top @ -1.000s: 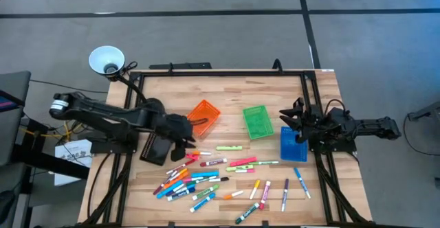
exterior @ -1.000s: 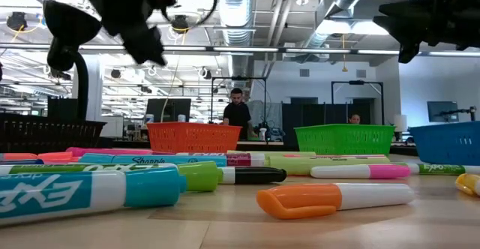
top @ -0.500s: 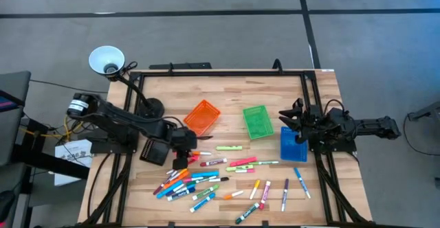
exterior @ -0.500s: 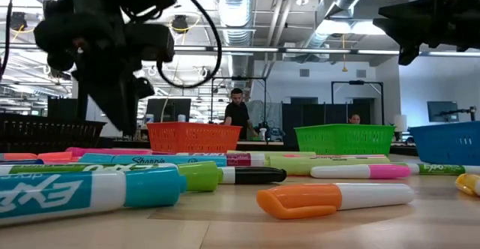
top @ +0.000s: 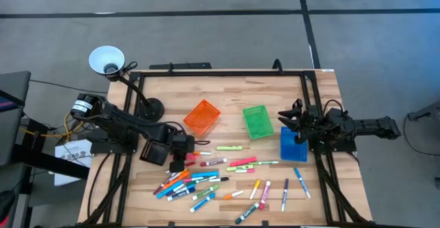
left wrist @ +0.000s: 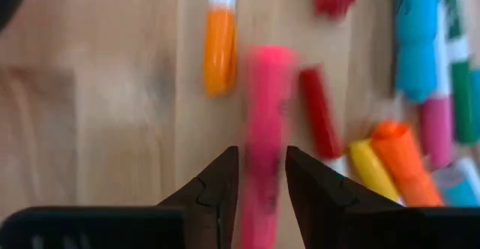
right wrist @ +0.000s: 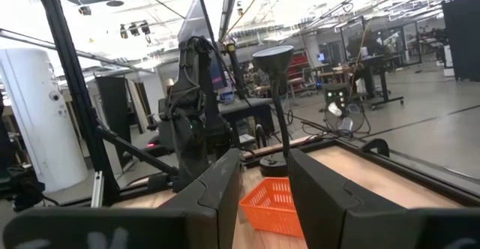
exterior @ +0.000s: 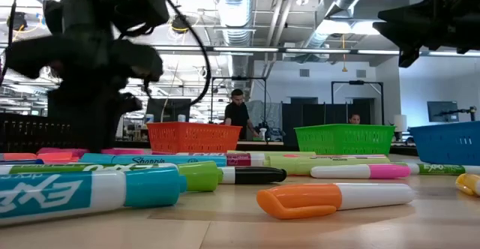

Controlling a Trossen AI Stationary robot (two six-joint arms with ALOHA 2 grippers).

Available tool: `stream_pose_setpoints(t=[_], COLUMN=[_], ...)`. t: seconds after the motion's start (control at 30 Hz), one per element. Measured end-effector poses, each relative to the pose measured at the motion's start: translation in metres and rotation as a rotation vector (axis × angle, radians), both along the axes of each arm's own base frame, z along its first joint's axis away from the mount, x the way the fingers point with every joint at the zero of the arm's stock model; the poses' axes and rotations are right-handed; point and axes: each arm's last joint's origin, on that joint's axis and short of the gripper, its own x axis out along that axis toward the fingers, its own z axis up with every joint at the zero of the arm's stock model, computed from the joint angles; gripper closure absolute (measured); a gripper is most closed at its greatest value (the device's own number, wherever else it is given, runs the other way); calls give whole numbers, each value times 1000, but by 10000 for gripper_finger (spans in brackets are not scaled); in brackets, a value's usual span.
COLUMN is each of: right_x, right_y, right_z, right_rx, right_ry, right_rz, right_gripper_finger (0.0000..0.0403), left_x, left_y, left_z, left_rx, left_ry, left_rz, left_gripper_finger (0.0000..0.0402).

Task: Pick & Place Markers
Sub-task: Put the left pink highlighter pen into the orange bin

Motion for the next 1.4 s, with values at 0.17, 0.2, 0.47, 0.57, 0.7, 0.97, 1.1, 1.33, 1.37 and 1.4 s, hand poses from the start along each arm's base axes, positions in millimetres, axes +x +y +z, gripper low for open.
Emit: stream_pose_setpoints(t=[0.17, 0.2, 0.47, 0.57, 0.7, 0.97, 1.1, 1.33, 1.37, 1.4], right_x=[0, 0, 0, 0, 0, 0, 0, 0, 0, 0], right_y=[0, 0, 0, 0, 0, 0, -1, -1, -1, -1], right_z=[-1, -1, -1, -1, -1, 0, 1, 1, 1, 1], right_rx=[0, 0, 0, 0, 0, 1, 7, 6, 6, 6], right_ry=[10, 10, 10, 10, 11, 1, -9, -9, -8, -9], right_rz=[0, 0, 0, 0, -1, -7, -32, -30, -30, -30], right_gripper_finger=[295, 295, 295, 295, 295, 295, 295, 295, 295, 295], left_x=[-4, -4, -6, -6, -6, 11, 20, 31, 32, 33], left_y=[1, 1, 3, 2, 8, 67, 102, 127, 128, 128], left_z=[-13, -13, 0, 20, 48, 84, 70, 24, 20, 17], left_rx=[18, 22, 4, 10, 149, 284, 206, 173, 174, 176], left_ry=[32, 35, -33, -157, -318, -588, -556, -376, -363, -353], left_rz=[2, 1, 42, 60, 56, 385, 503, 544, 544, 541], left_gripper_finger=[295, 297, 344, 344, 330, 328, 326, 322, 320, 318])
